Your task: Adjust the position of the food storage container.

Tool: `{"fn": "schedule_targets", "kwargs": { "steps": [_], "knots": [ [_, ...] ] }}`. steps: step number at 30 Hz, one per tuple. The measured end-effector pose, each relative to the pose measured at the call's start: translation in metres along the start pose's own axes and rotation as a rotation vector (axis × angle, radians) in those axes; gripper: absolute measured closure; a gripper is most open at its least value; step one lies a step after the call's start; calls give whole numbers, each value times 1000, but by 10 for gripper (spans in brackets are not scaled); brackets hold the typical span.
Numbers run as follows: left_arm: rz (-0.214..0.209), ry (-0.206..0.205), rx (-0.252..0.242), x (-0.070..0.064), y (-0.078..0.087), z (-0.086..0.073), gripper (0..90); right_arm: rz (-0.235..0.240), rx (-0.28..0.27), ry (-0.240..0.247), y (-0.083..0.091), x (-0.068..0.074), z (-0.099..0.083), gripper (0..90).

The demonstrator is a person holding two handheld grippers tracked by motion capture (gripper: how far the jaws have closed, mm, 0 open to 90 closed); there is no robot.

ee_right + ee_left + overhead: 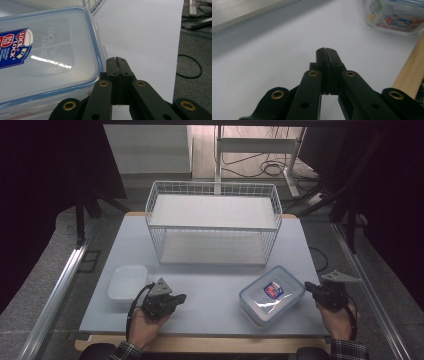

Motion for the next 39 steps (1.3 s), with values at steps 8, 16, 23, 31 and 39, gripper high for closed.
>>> {"fn": "schedule_targets", "kwargs": {
  "steps": [8,16,23,31,39],
  "knots": [
    [-53,-10,1,-17,-9,3,900,52,33,13,-2,18,-5,893],
    [-128,4,-8,-39,-17,6,900,132,87,52,-8,49,-11,893],
    [-187,-7,1,-62,-32,12,900,163,105,64,-10,65,-14,893],
    [-160,26,13,-62,-38,15,900,160,124,83,-11,86,-17,893],
    [-79,61,65,-34,-43,13,900,156,132,86,-12,98,-19,893]
  ]
}}
Point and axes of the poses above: each handheld gripper's, and its own axes: y roughly backward along the jaws, z roughly out of its top, x roughly to its left, the point moved 6 cm from there along -y, roughly forward along the jaws, and after that the axes turned 15 degrees about -y, right-handed, at the moved point
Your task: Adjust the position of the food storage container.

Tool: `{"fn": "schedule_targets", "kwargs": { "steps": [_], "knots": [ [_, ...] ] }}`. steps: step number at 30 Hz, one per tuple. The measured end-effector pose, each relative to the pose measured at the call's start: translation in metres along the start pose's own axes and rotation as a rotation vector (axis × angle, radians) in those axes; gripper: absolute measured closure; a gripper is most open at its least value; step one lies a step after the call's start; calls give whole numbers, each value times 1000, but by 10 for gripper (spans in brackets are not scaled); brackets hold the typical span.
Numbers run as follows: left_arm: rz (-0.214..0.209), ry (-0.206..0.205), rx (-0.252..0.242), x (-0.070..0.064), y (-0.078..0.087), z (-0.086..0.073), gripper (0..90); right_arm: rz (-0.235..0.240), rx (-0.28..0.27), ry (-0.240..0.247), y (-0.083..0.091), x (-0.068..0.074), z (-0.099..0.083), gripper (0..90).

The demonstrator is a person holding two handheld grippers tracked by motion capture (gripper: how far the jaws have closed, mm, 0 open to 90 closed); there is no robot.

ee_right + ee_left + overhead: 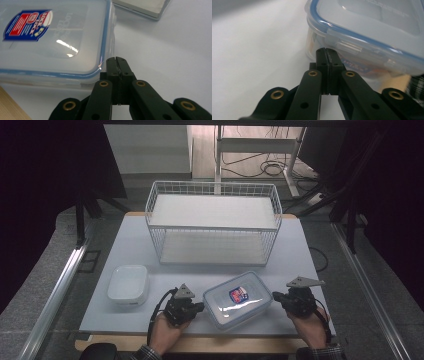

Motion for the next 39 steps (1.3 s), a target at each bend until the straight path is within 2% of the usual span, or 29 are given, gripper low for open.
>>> {"fn": "schedule_targets", "kwargs": {
  "steps": [2,7,8,9,10,11,12,15,23,33,36,37,38,39],
  "knots": [
    [41,2,8,11,1,1,900,12,3,-6,-1,3,0,894],
    [75,34,8,31,0,0,900,29,10,5,-5,14,-1,893],
    [75,34,8,31,0,0,900,34,12,9,-5,17,-2,893],
    [90,39,9,38,0,0,900,42,16,8,-6,19,-2,893],
    [90,39,9,38,0,0,900,46,18,11,-6,21,-2,893],
    [96,54,6,45,0,-2,900,56,19,9,-8,25,-3,893],
    [96,54,6,45,0,-2,900,56,19,9,-8,25,-3,893],
    [106,83,1,57,3,-6,900,91,25,18,-11,36,-4,893],
    [130,100,8,70,5,-9,900,139,29,42,-15,53,-5,893],
    [155,84,13,81,4,-6,900,171,29,45,-16,62,-7,893],
    [165,74,31,82,9,-8,869,189,31,63,-15,65,-8,893],
    [190,65,39,81,16,-9,852,195,27,76,-14,67,-7,891],
    [190,65,39,81,16,-9,838,195,27,76,-14,67,-7,891],
    [218,45,43,79,26,-10,806,198,20,92,-13,68,-7,889]
  ]
}}
Point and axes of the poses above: each handheld gripper's, and its own axes: y roughly backward along the jaws, z roughly out of its top, x roughly to its left, the point moved 6 cm from there along -y, roughly forward along the jaws, and after that the axes turned 15 degrees about -y, right-handed, at the moved point
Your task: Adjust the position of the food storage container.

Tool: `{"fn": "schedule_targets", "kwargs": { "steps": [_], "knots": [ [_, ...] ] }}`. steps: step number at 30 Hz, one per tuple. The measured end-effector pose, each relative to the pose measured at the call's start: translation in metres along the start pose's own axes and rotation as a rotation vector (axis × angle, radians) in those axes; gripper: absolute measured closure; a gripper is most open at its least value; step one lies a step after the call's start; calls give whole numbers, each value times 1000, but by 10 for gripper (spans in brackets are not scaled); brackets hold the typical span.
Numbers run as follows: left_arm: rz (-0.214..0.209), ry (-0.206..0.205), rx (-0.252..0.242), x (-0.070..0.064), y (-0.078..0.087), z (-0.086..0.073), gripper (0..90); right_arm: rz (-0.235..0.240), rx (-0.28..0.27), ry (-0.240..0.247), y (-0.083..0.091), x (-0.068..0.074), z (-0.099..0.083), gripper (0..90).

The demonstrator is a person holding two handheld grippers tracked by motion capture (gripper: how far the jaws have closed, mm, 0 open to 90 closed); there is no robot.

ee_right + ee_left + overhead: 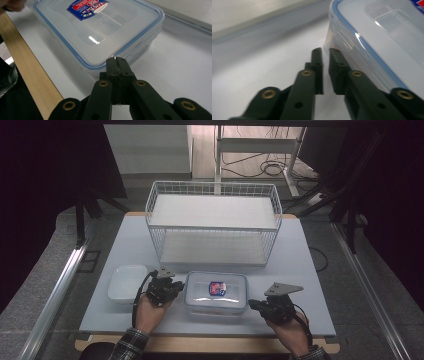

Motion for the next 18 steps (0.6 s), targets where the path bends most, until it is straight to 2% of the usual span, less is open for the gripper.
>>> {"fn": "schedule_targets", "kwargs": {
  "steps": [1,3,5,6,7,8,9,10,12,14,15,18],
  "knots": [
    [0,0,0,0,0,0,777,-2,-1,8,0,0,0,883],
    [51,-38,11,-3,14,-4,695,-5,-12,18,1,0,1,853],
    [59,-41,14,-4,17,-7,595,-4,-21,23,2,0,1,826],
    [44,-36,6,-6,23,-11,546,-9,-35,29,4,-1,2,765],
    [44,-36,6,-6,23,-11,513,-9,-35,29,4,-1,2,765],
    [12,-31,-12,-10,30,-15,458,-13,-52,21,5,-3,3,663],
    [12,-31,-12,-10,30,-15,418,-13,-52,21,5,-3,3,663],
    [1,-37,-26,-13,34,-17,362,-14,-56,8,5,-6,3,569],
    [-2,-41,-41,-17,38,-19,257,-15,-56,0,4,-8,2,506],
    [-12,-39,-49,-19,40,-20,228,-14,-54,-1,3,-9,2,481],
    [-26,-31,-61,-21,42,-21,150,-7,-52,-10,2,-10,1,428],
    [-34,-26,-84,-21,41,-20,69,0,-58,-24,1,-11,2,359]
  ]
}}
Point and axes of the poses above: each handheld gripper's, and its own axes: y roughly backward along the jaws, z roughly out of its top, x roughly to its left, the point moved 6 cm from there along -y, roughly forward along the jaws, and after that the axes turned 15 degrees about -y, right-handed, at the moved point
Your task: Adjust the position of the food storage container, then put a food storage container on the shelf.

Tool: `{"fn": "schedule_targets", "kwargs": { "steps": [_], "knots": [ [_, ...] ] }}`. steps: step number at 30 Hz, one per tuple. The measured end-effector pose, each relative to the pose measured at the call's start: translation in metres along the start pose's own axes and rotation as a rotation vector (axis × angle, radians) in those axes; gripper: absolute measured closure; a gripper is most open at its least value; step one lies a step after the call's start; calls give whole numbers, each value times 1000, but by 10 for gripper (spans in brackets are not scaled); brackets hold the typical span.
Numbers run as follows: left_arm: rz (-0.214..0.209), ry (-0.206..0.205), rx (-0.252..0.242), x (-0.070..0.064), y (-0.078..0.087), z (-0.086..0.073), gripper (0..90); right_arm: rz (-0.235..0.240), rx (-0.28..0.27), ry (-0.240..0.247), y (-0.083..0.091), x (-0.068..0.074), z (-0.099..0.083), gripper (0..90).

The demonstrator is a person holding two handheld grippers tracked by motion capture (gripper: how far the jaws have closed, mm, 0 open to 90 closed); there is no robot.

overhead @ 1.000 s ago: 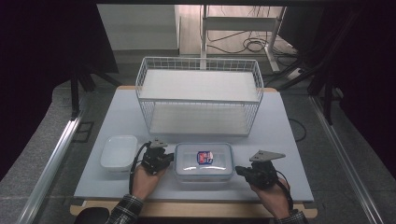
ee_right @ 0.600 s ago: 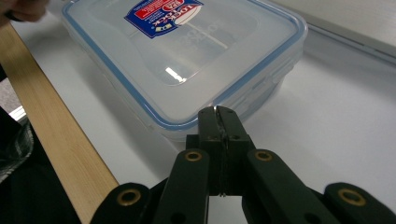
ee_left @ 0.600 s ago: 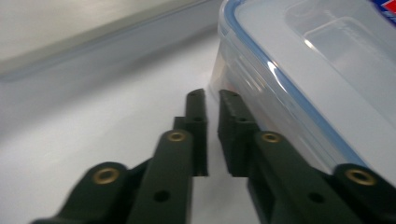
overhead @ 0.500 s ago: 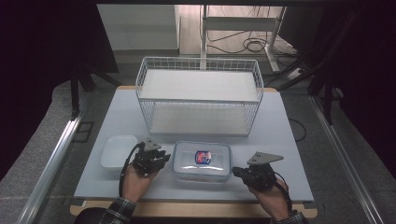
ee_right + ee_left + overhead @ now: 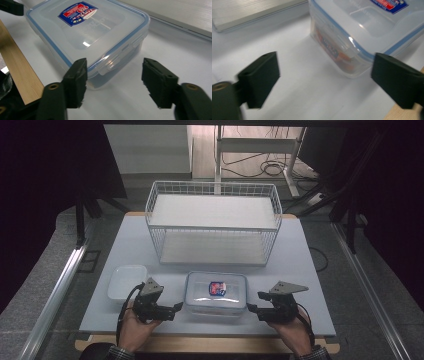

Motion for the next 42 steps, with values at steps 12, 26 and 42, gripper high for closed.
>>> {"fn": "schedule_targets", "kwargs": {
  "steps": [12,26,42],
  "knots": [
    [-46,-11,-73,6,-7,6,44,39,-9,-49,-7,-3,2,109],
    [-154,1,30,7,-31,31,23,46,39,-127,-23,-7,16,30],
    [-457,133,28,6,-65,36,0,231,186,-305,-59,-10,22,36]
  ]
}}
Point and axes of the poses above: each handheld gripper's, and its own axes: y roughly backward along the jaws, z roughly out of its top, x roughly to its left, the point moved 6 cm from there along -y, roughly forward along the jaws, and after that the axes turned 15 degrees about -y, right-handed, at the moved point
